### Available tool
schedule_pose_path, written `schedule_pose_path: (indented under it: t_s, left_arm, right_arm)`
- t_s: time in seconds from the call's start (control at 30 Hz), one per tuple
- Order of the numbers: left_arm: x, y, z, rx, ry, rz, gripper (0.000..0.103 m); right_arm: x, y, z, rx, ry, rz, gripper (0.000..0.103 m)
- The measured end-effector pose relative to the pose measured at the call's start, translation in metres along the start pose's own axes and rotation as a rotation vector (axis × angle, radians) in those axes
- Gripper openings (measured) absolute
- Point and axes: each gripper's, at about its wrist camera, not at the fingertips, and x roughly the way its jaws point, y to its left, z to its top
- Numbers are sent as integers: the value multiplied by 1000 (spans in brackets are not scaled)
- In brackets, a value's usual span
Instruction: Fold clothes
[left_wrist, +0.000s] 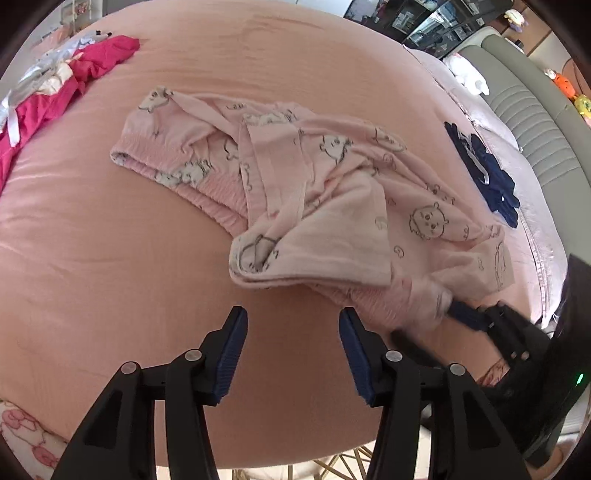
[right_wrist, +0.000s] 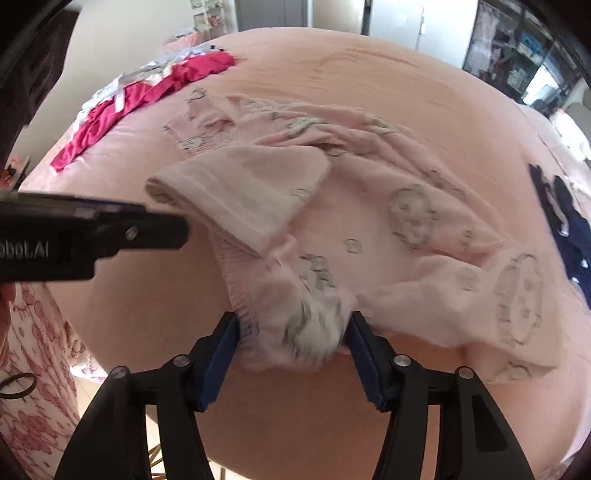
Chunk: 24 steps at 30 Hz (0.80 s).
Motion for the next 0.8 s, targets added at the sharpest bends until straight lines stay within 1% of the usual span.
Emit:
schedule_pose_path:
  t_s: [0.07, 0.1, 0.13, 0.17, 0.2, 0.23, 0.27, 0.33, 0.37, 0.4, 0.43, 0.47, 0.53, 0.6, 0.63, 0.7, 0.77, 0.8]
  left_arm:
    - [2, -3, -2, 34, -2, 18, 49]
    - [1, -3, 0, 51, -10, 27, 49]
    - [0, -3, 2, 68, -19, 37, 49]
    - [-3, 1, 7, 77, -38, 72, 49]
    - [-5, 5, 12, 85, -56, 105, 49]
    - [-2, 10, 19, 80, -41, 114, 49]
    - [0, 15, 26, 76, -25, 122, 49]
    - [12, 15, 41, 94, 38, 79, 49]
    - [15, 10, 50, 126, 42, 57, 49]
    - [15, 4, 62, 165, 19, 94, 49]
    - [15, -3, 73, 203, -4, 130, 49]
    - [11, -8, 85, 232, -52, 178, 49]
    - [-1, -9, 105, 201, -159, 208, 49]
    - [-9, 1, 113, 119, -183, 210, 49]
    - [-14, 7, 110, 93, -190, 212, 49]
    - [-15, 15, 97, 89, -173, 197, 49]
    - [-6, 16, 80, 123, -108, 203, 49]
    - [-7, 23, 71, 144, -82, 193, 49]
  right_arm:
    - [-7, -41, -10, 47, -13, -171, 57]
    - [-8, -63, -15, 83, -9, -233, 57]
    - [-8, -89, -20, 148, 18, -247, 57]
    - [-8, -114, -24, 218, 43, -243, 57]
    - [-13, -132, -26, 291, 53, -193, 57]
    - [-18, -136, -24, 316, 38, -128, 58]
    - [-23, -129, -17, 287, 12, -72, 59]
    - [-28, -95, 3, 167, -40, 17, 60]
    - [-26, -74, 13, 106, -60, 76, 65]
    - [-23, -55, 23, 51, -76, 125, 70]
    - [-17, -37, 31, 8, -84, 154, 71]
    - [-10, -19, 39, -31, -89, 171, 71]
    - [9, 3, 58, -80, -85, 143, 71]
    - [30, 10, 69, -107, -83, 88, 71]
    - [35, 4, 71, -88, -73, 65, 71]
    - [46, -9, 74, -49, -53, 19, 71]
    - [56, -21, 77, -10, -33, -27, 71]
    - [57, -33, 76, 18, -32, -42, 71]
